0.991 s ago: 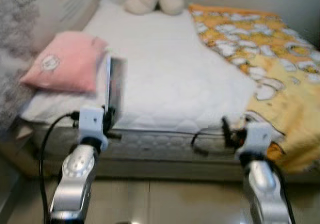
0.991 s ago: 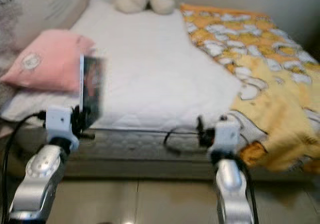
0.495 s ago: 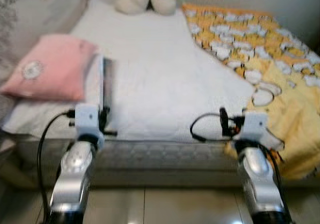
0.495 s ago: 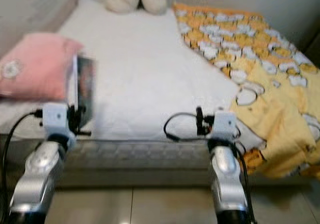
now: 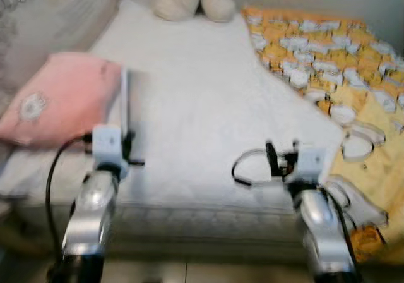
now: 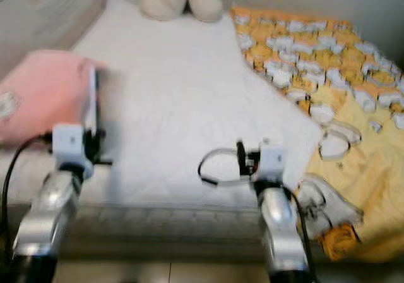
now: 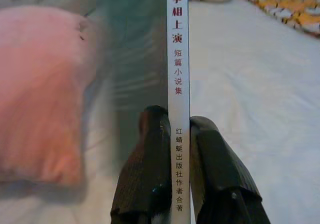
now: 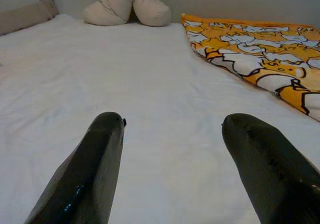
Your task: Clean up the room
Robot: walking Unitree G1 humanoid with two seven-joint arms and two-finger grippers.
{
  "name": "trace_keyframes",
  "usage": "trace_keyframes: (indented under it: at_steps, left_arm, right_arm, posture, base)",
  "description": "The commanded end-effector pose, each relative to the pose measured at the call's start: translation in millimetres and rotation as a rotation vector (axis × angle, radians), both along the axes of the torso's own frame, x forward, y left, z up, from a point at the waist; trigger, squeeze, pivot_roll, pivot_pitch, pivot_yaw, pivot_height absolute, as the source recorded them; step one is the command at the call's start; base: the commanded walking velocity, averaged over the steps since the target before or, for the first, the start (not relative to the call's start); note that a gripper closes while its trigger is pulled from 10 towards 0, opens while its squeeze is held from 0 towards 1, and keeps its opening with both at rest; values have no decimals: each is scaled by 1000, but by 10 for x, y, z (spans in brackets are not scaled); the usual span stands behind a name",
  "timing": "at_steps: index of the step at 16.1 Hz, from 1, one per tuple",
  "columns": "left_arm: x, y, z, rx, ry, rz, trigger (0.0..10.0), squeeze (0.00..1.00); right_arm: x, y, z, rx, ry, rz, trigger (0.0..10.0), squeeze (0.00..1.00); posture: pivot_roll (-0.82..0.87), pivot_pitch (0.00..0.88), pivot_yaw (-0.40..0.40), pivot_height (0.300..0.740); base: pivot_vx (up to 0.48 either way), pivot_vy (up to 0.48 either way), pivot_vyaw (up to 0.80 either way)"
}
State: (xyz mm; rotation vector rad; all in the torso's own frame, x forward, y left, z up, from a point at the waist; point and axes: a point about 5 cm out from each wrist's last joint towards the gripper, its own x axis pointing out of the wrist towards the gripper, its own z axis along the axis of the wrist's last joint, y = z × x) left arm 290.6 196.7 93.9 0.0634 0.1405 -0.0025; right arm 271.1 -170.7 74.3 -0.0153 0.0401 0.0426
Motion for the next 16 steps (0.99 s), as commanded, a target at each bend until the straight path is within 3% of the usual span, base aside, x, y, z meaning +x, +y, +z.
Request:
trace_keyframes:
  at_steps: [1,3,6,9,13,16]
  left_arm:
    - [102,-148,109,-19,-51,-84,10000,0]
    - [210,-59,-5,66,38,-78,10000,0]
    - [319,14,112,2,-16,-88,10000,0]
    - [361,-113,118,-3,-30,-108,10000,0]
    - [321,-242,89,28,-28,-115,10000,0]
    - [313,-281,119,59,-54,-143,10000,0]
  right_arm:
    - [-15,-72,14,1,2,-9,10000,0]
    - [-32,-37,30,-1,1,21,10000,0]
    - [-64,-29,33,-5,5,43,10000,0]
    - [-67,-15,58,-1,4,70,10000,0]
    - [-39,-107,42,33,23,47,10000,39]
    - [-6,-107,24,30,40,47,10000,0]
  posture:
    - [-6,0,-40,740]
    - [-14,0,-38,740]
    - [-32,0,-29,740]
    - [-44,0,-21,740]
    - [-33,0,-22,740]
    - [-24,0,-28,740]
  base:
    - [435,0,0]
    - [0,0,0]
    - [0,160,0]
    - [0,480,444]
    - [0,0,598]
    - [0,0,183]
